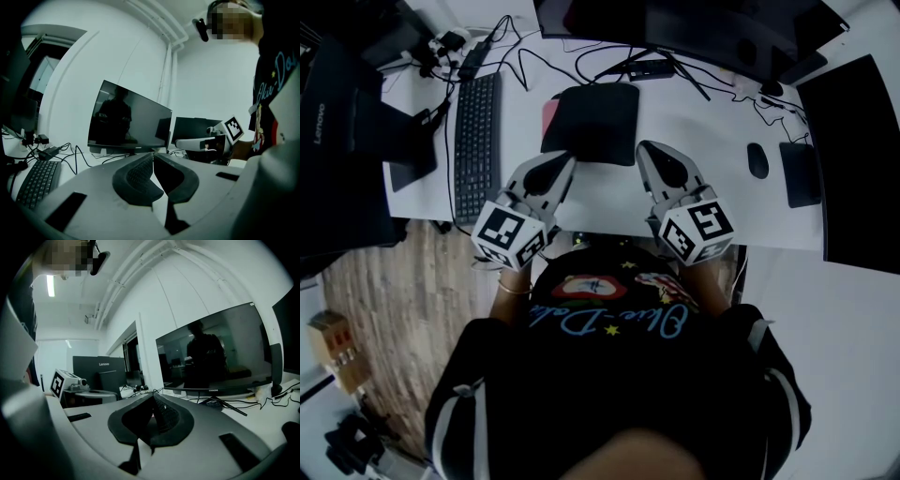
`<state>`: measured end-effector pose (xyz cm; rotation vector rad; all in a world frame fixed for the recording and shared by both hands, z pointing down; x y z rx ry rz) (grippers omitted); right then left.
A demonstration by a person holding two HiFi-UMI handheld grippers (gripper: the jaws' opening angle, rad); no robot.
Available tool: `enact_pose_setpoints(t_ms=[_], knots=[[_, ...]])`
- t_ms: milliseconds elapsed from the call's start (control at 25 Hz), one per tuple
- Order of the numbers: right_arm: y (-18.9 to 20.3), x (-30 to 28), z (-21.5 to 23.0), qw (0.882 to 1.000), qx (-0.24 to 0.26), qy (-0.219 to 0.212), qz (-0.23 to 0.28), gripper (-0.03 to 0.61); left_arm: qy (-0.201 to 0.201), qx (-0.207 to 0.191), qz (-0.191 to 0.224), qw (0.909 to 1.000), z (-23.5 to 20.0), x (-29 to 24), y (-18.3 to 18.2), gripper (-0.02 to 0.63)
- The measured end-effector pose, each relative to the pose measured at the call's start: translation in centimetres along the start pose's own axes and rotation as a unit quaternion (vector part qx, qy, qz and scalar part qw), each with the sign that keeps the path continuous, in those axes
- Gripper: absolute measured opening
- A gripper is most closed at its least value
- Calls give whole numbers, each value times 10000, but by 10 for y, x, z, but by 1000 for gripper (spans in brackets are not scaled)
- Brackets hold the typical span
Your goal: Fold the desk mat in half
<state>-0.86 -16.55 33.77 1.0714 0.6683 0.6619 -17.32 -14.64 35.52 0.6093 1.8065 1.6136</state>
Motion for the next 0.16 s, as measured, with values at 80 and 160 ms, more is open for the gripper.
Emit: enact_pose_setpoints(t_ms=[80, 160], knots=[[0, 0, 0, 10000, 8, 10, 7, 0, -16, 0, 16, 10000, -1, 1, 0, 5], [-1, 0, 0, 10000, 17, 18, 7, 0, -38, 1, 35, 10000, -1, 2, -1, 5]])
Point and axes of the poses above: the fingertips, and each gripper's own axes: x backward along the fingers, z to its right, y out of its underside, the point moved 4 cm from there along x, backward along the fingers, and after that the axes turned 9 degrees about -x, right-handed, at the moved point
